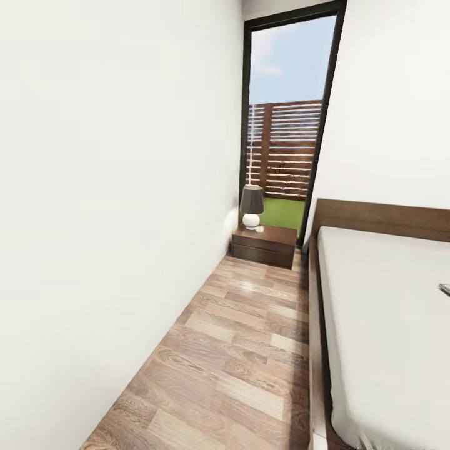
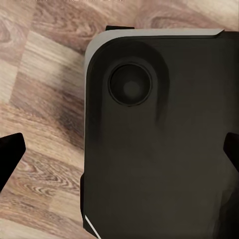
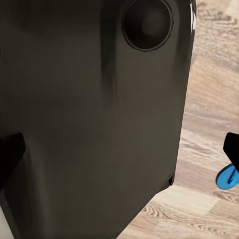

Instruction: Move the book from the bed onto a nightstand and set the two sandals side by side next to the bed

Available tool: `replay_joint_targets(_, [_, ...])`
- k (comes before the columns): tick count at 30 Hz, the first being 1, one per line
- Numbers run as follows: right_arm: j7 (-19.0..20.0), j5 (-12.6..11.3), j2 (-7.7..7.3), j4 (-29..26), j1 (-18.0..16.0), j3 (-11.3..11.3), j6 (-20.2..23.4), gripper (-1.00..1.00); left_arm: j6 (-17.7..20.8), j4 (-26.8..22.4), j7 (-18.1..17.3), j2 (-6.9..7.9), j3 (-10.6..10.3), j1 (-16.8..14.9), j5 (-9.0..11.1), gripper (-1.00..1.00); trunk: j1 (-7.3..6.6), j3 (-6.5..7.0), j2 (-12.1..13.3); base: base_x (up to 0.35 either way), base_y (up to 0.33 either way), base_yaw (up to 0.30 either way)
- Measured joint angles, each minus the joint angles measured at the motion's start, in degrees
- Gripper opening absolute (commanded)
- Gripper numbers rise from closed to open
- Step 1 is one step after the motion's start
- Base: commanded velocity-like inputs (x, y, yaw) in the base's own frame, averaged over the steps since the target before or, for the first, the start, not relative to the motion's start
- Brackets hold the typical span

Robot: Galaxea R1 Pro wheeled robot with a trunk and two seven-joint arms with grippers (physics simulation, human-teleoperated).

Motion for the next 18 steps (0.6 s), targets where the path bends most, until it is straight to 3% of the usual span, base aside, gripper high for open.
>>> replay_joint_targets(18, [0.0,0.0,0.08,0.0,0.0,0.0,0.0,1.0,0.0,0.0,0.0,0.0,0.0,0.0,0.0,1.0,0.0,0.0,0.0,0.0,0.0,-0.086])
